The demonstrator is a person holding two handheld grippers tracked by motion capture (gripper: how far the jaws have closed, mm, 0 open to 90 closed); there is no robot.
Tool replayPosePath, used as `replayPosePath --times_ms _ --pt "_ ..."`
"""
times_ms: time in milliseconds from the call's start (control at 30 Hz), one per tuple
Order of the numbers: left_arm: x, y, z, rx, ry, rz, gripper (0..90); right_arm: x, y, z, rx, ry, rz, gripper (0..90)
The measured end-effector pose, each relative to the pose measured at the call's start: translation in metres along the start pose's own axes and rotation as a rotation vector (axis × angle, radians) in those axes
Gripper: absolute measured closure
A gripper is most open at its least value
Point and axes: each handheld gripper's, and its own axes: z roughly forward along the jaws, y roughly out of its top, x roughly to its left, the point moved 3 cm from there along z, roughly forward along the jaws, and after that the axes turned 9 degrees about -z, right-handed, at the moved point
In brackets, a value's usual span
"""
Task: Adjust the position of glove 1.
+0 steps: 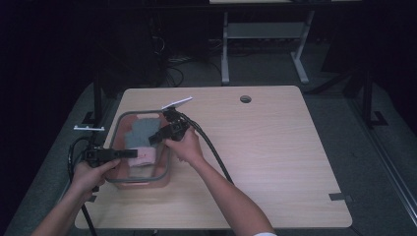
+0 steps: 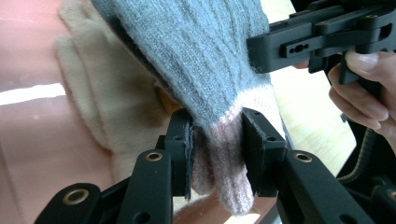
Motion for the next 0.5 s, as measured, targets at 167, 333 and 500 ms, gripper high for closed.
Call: replayPosePath --times_ms 167,333,500 --pt "0.008 -0.003 0.003 -0.002 0.038 -0.023 65.3 -0.001 0.001 -0.004 -0.001 -0.031 -0.018 73.8" --pt "0.013 -0.006 0.011 0.035 0.083 -0.023 64.8 0.000 0.001 -0.009 -0.008 -0.038 -0.026 73.7" --pt "0.012 -0.006 0.013 0.044 0.116 -0.001 61.2 0.003 0.001 -0.013 -0.017 -0.038 -0.034 72.9"
